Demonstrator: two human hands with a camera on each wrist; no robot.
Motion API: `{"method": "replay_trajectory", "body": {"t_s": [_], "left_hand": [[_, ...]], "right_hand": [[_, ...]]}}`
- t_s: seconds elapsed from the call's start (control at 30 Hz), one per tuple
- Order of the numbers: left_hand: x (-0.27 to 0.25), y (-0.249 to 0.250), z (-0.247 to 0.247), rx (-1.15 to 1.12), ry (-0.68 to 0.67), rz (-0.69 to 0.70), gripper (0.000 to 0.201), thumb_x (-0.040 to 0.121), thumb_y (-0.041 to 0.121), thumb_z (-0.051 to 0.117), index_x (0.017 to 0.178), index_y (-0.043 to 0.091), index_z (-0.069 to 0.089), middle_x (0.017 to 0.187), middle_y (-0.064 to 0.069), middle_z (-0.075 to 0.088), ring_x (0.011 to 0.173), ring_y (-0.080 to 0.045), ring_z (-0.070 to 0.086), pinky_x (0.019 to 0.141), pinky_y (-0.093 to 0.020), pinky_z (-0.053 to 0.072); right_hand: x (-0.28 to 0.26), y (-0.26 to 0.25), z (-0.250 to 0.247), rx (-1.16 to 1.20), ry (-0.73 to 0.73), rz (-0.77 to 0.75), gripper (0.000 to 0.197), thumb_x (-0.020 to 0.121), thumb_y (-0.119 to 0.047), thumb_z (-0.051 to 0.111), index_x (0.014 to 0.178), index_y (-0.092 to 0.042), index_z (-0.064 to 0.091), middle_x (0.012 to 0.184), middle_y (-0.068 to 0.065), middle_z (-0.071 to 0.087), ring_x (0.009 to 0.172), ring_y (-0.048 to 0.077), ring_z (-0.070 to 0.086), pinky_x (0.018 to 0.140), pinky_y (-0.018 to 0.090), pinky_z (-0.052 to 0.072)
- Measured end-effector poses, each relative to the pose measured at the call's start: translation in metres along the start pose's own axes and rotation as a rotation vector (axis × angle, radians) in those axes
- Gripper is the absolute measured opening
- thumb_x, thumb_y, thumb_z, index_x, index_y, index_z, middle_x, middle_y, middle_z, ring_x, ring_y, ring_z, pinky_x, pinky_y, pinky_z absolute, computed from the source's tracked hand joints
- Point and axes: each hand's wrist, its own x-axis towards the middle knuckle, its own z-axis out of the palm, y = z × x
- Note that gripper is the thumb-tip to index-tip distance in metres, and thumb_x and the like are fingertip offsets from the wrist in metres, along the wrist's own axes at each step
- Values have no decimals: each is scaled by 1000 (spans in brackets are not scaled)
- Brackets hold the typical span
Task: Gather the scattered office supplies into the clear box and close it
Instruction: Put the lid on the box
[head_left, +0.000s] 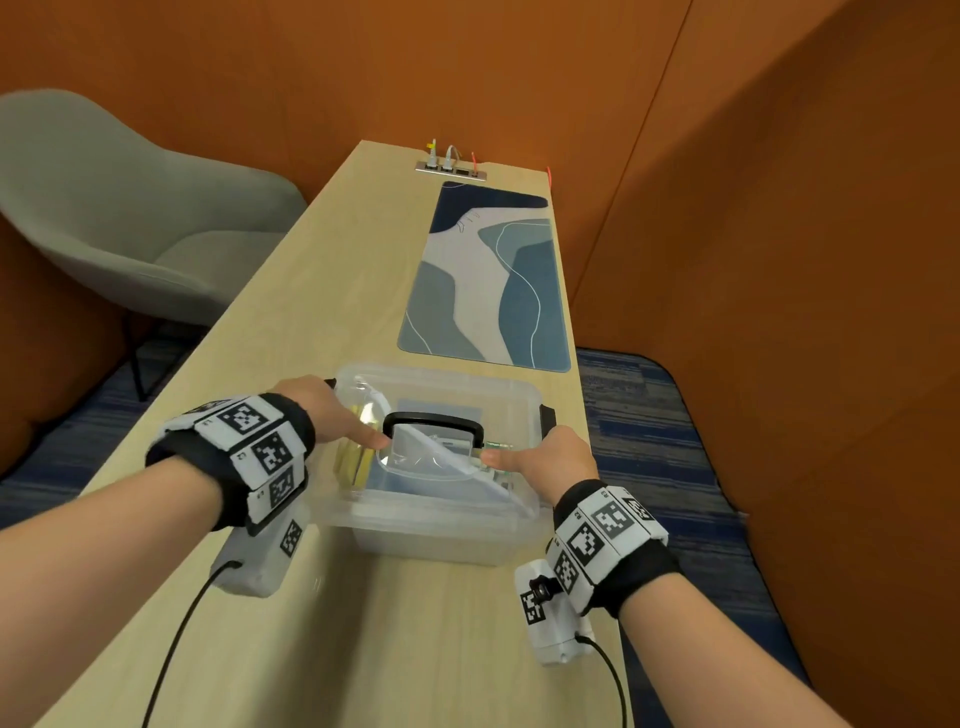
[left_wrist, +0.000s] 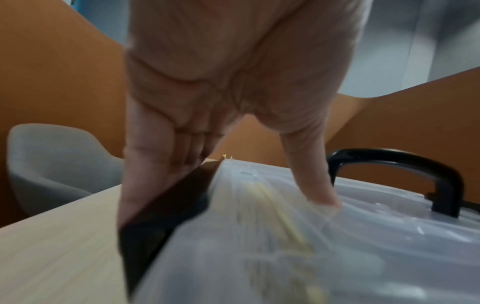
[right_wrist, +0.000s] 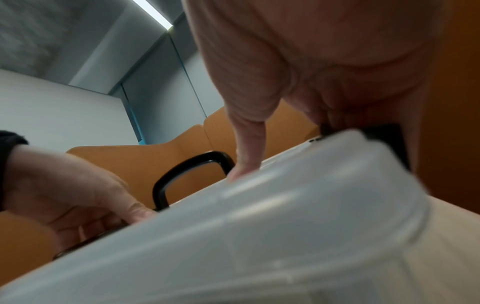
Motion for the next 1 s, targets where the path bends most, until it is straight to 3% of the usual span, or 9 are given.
{"method": "replay_trajectory", "body": {"t_s": [0.23, 0.37, 0.5, 0.6, 0.7, 0.77, 0.83, 0.93, 1.0], "left_hand": [[-3, 11, 5, 94, 71, 31, 69, 72, 42, 73, 125, 5, 50, 108, -10, 63, 85, -23, 55, 72, -28, 45], [1, 8, 29, 138, 137, 148, 69, 88, 38, 50, 145, 24, 15, 129, -13, 52, 109, -31, 57, 82, -33, 47], [-2, -1, 43, 34, 117, 168, 54, 93, 39, 42, 142, 45, 21, 137, -22, 35, 114, -40, 48, 98, -40, 44], [-7, -6, 47, -8, 120, 263, 40, 95, 27, 42, 127, 52, 43, 143, -20, 23, 120, -44, 40, 107, -43, 36], [-9, -11, 47, -47, 85, 345, 56, 92, 16, 42, 87, 71, 48, 147, -15, 21, 134, -41, 17, 111, -49, 26], [-15, -13, 44, -112, 68, 375, 57, 90, 13, 41, 79, 68, 51, 147, -11, 28, 140, -36, 7, 114, -46, 20], [-24, -14, 41, -157, 51, 425, 49, 92, 10, 39, 93, 52, 63, 144, -8, 34, 142, -33, 6, 115, -38, 16], [-28, -20, 39, -196, 46, 499, 35, 92, 10, 45, 110, 29, 67, 148, -9, 32, 144, -26, 10, 114, -29, 13], [-30, -28, 35, -345, 100, 482, 26, 90, 13, 53, 107, 25, 69, 149, -9, 35, 143, -20, 22, 112, -27, 22]], "right_hand": [[-3, -4, 3, -44, 35, 35, 71, 71, -40, 77, 125, -5, 47, 117, 12, 61, 104, 29, 60, 79, 35, 50], [-6, -4, 6, -78, 70, -42, 80, 78, -36, 72, 140, -14, 26, 126, 12, 57, 110, 32, 57, 83, 36, 47], [-8, 0, 10, -111, 80, -149, 85, 84, -34, 66, 147, -31, 10, 130, 13, 53, 112, 33, 56, 90, 38, 46], [-9, 0, 14, -150, 47, -191, 70, 90, -32, 58, 145, -42, 16, 141, 16, 38, 119, 34, 50, 90, 35, 42], [-12, -1, 19, -163, 33, -233, 49, 94, -25, 49, 137, -45, 36, 150, 15, 19, 124, 35, 44, 98, 38, 41], [-13, 4, 18, -142, 4, -260, 45, 95, -16, 44, 132, -42, 45, 154, 15, 10, 129, 35, 40, 104, 38, 38], [-13, 10, 14, -47, -59, -287, 51, 95, -2, 38, 131, -36, 49, 156, 13, 6, 137, 32, 31, 111, 34, 29], [-20, 22, 6, 64, -87, -353, 47, 94, 2, 35, 129, -24, 53, 150, 8, 25, 139, 23, 29, 112, 27, 23], [-28, 33, 5, 127, -39, -354, 39, 96, -4, 36, 127, -20, 54, 140, 5, 40, 135, 20, 36, 107, 24, 28]]}}
